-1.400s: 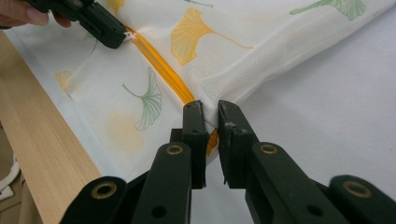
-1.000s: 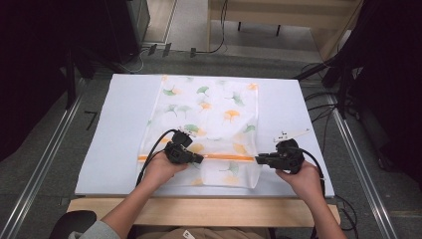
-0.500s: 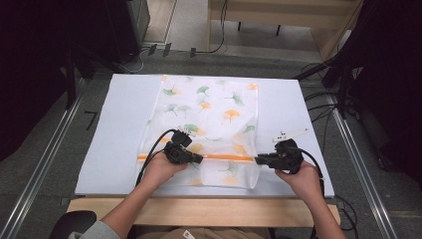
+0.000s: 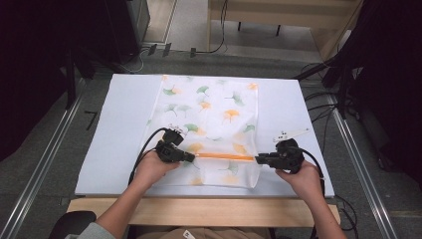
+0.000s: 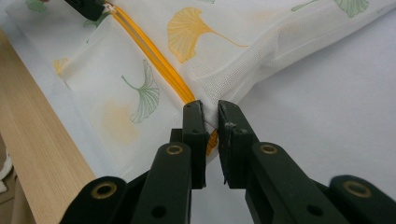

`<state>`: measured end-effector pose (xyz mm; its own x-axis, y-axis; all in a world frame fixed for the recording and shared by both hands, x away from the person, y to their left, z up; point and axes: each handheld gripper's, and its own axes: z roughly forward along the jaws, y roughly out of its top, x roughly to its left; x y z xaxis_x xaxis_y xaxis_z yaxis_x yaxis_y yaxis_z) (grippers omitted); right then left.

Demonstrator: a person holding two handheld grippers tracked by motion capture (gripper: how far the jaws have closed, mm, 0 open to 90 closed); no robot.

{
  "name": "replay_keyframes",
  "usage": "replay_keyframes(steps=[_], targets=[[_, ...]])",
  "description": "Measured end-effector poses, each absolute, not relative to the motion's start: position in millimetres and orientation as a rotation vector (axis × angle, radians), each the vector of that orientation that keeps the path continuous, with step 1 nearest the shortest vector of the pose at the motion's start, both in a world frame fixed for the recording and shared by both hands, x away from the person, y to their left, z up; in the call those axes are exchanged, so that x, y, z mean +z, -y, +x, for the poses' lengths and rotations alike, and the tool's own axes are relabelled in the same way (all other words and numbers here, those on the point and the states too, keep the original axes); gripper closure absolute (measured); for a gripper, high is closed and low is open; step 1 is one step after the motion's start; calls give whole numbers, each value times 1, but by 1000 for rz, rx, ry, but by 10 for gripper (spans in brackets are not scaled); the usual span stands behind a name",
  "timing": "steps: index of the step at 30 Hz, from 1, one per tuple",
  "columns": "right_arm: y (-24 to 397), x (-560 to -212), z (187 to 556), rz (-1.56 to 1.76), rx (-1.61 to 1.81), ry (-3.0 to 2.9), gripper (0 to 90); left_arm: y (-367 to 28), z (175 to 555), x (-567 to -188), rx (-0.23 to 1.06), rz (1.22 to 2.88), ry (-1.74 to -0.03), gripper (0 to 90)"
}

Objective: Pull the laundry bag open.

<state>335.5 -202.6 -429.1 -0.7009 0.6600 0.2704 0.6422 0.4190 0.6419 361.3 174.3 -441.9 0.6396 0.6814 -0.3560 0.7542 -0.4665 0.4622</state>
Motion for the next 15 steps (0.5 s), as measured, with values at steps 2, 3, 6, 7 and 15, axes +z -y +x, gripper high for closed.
replay_keyframes(steps=[2, 3, 6, 7, 15], targets=[[203, -429, 336, 1208, 1168, -2627, 839, -179, 360, -440, -171, 2254, -1126, 900], [202, -429, 336, 1208, 1168, -2628, 839, -179, 360, -440, -167, 2251, -1127, 900], [202, -430, 336, 1199, 1163, -2636, 840, -178, 360, -441, -163, 2257, -1130, 900], [202, -430, 336, 1200, 1163, -2637, 840, -177, 360, -441, -165, 2258, -1128, 900], [201, -430, 336, 1215, 1161, -2636, 840, -177, 360, -441, -168, 2255, -1129, 900]])
